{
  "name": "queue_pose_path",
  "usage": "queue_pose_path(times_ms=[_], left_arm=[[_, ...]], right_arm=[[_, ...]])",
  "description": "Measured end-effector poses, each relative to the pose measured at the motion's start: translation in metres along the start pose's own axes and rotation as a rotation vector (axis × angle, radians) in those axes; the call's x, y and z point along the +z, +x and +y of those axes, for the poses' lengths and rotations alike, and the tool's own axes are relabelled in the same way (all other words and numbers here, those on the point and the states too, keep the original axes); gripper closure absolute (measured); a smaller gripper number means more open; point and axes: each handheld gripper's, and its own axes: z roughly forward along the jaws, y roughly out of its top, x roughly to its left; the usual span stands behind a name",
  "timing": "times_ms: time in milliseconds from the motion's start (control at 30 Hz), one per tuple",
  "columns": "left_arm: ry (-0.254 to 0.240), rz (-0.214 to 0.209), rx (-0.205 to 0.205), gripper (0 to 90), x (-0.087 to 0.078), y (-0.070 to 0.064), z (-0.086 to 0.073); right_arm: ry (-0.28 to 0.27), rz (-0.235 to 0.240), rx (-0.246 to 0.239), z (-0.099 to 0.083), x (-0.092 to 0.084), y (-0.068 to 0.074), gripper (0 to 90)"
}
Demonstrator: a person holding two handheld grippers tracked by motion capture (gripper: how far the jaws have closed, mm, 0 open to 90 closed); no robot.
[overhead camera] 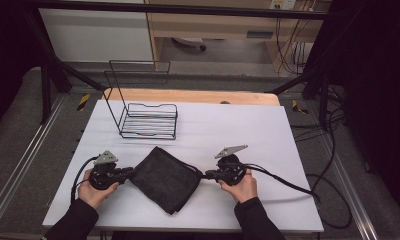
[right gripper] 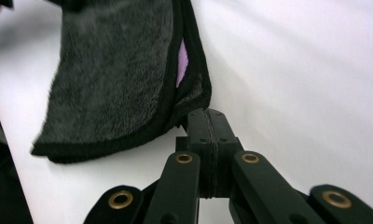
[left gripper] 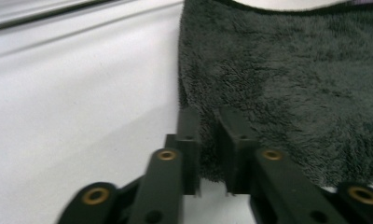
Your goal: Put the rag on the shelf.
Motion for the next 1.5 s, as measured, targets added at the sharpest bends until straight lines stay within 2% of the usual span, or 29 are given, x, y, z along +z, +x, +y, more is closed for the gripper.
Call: queue_pose_path(times_ms=[100, 200, 267, 300, 333, 400, 433, 500, 533, 700, 733, 800, 833, 867, 900, 933, 1067, 1333, 1400, 1500], left_arm=[[-0.024, 0.014, -0.009, 68.2, -0.007, -0.002, 0.002], [-0.011, 0.039, 0.013, 67.3, -0.013, -0.004, 0.001], [0.016, 0.054, 0.027, 67.5, -0.011, -0.004, -0.001], [0.024, 0.052, 0.020, 67.5, -0.009, -0.003, -0.002], [0.028, 0.046, 0.011, 68.8, -0.007, -0.002, -0.003], [0.039, 0.037, 0.007, 69.3, -0.004, -0.001, -0.004], [0.046, 0.031, 0.007, 71.9, -0.003, -0.001, -0.004], [0.055, 0.026, 0.013, 72.8, -0.001, -0.001, -0.006], [0.059, 0.024, 0.017, 75.7, 0.000, -0.001, -0.006], [0.073, 0.009, 0.018, 78.5, 0.002, -0.001, -0.006], [0.074, 0.009, 0.016, 80.6, 0.003, -0.002, -0.005], [0.082, 0.013, 0.023, 82.6, 0.003, -0.003, -0.005], [0.086, 0.016, 0.028, 83.4, 0.003, -0.003, -0.004], [0.091, 0.017, 0.024, 83.4, 0.004, -0.004, -0.003], [0.098, 0.017, 0.029, 84.6, 0.004, -0.004, -0.002], [0.101, 0.016, 0.031, 84.9, 0.004, -0.003, -0.002], [0.105, 0.024, 0.031, 85.7, 0.004, -0.004, 0.000], [0.102, 0.047, 0.059, 86.1, 0.011, -0.005, 0.011], [0.100, 0.055, 0.068, 86.1, 0.016, -0.007, 0.017], [0.101, 0.066, 0.072, 86.1, 0.024, -0.010, 0.026]], right_arm=[[0.036, 0.001, 0.001, -0.010, 0.012, -0.003, 90.0], [0.023, 0.004, -0.008, -0.009, 0.014, -0.004, 88.7], [-0.023, 0.026, 0.001, -0.005, 0.010, -0.005, 81.0], [-0.044, 0.027, 0.000, -0.003, 0.009, -0.005, 78.0], [-0.079, 0.031, -0.017, 0.001, 0.014, -0.003, 63.8], [-0.086, 0.035, -0.024, 0.003, 0.018, -0.002, 62.7], [-0.079, 0.071, -0.013, 0.004, 0.031, -0.004, 56.7], [-0.068, 0.075, -0.002, 0.004, 0.037, -0.005, 55.6], [-0.043, 0.058, -0.007, 0.002, 0.046, -0.009, 50.2], [-0.033, 0.071, -0.001, 0.000, 0.050, -0.010, 53.4], [-0.018, 0.092, 0.015, 0.000, 0.049, -0.009, 56.2], [-0.010, 0.105, 0.020, -0.001, 0.049, -0.008, 57.5], [-0.004, 0.113, 0.028, -0.001, 0.049, -0.008, 62.6], [-0.004, 0.113, 0.028, -0.001, 0.049, -0.008, 62.6], [0.003, 0.127, 0.043, -0.001, 0.049, -0.007, 69.3], [0.012, 0.142, 0.057, -0.001, 0.049, -0.008, 72.2], [0.008, 0.153, 0.071, -0.001, 0.048, -0.007, 76.5], [-0.026, 0.132, 0.094, -0.005, 0.030, 0.004, 77.8], [-0.035, 0.099, 0.096, -0.011, 0.023, 0.012, 77.7], [-0.049, 0.075, 0.103, -0.019, 0.018, 0.020, 77.6]])
